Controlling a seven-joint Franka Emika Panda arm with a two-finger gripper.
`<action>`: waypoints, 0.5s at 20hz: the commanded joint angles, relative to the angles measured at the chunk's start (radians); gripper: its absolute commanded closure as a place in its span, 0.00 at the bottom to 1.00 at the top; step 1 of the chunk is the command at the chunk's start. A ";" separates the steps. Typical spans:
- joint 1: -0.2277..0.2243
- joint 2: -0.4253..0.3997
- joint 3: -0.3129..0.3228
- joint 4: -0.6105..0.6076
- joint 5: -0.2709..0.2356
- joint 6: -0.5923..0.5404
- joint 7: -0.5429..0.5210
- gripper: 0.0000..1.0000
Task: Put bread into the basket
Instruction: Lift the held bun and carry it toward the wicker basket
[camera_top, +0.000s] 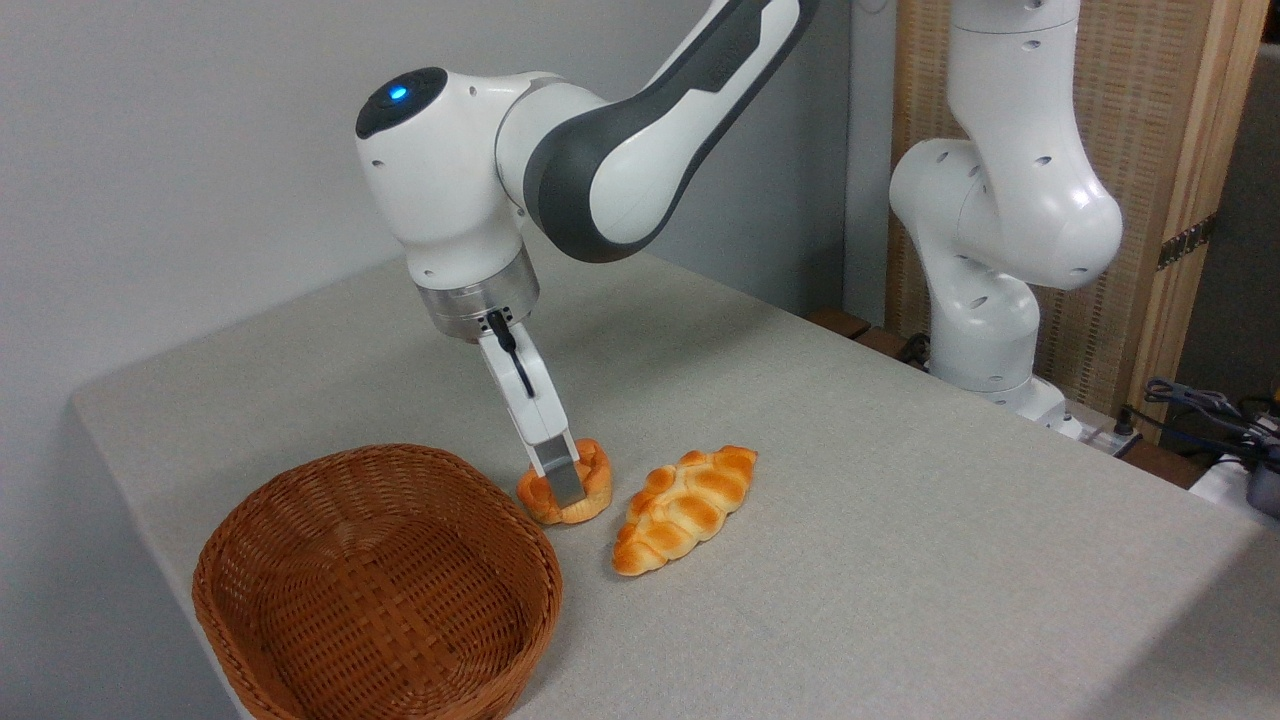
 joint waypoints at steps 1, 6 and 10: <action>-0.008 -0.043 0.017 0.008 0.010 -0.066 -0.002 0.40; -0.002 -0.055 0.023 0.044 0.001 -0.099 -0.002 0.39; 0.000 -0.057 0.049 0.079 -0.005 -0.111 0.001 0.39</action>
